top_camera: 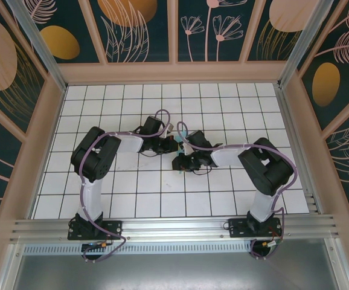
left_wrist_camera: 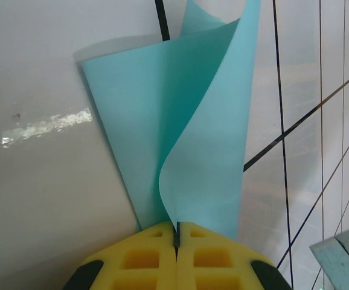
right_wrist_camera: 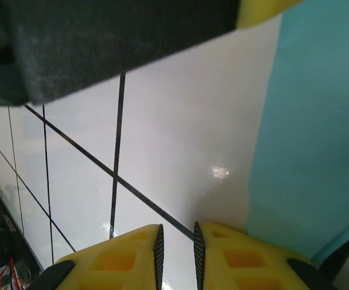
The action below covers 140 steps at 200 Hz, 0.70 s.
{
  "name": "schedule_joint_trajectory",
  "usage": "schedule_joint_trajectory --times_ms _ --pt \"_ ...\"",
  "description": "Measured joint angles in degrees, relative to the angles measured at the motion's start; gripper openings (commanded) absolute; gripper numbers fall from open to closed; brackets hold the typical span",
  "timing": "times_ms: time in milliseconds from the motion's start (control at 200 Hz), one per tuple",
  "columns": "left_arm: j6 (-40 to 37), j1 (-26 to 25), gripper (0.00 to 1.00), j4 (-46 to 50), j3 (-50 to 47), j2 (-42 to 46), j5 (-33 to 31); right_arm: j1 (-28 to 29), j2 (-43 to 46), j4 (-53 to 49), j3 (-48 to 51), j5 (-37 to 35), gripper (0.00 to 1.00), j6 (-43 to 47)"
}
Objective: Fold a paper plane with a square sheet of paper (fold left side to right side)
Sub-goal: Fold the wing for the fifth time at the center of the table.
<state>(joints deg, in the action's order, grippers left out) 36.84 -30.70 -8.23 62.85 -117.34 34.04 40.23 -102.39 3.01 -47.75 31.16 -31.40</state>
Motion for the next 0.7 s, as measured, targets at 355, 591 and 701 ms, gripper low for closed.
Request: schedule_joint_trajectory --times_ms 355,591,701 --pt "-0.02 0.00 0.00 0.92 0.48 -0.11 -0.02 2.64 1.38 -0.76 0.94 -0.37 0.25 1.05" --pt "-0.02 0.00 0.00 0.98 0.55 -0.15 0.00 3.85 2.34 -3.45 1.79 2.29 0.26 1.05" --pt "-0.02 0.00 0.00 0.96 0.55 -0.15 0.00 2.84 5.22 -5.20 1.79 3.37 0.27 1.09"
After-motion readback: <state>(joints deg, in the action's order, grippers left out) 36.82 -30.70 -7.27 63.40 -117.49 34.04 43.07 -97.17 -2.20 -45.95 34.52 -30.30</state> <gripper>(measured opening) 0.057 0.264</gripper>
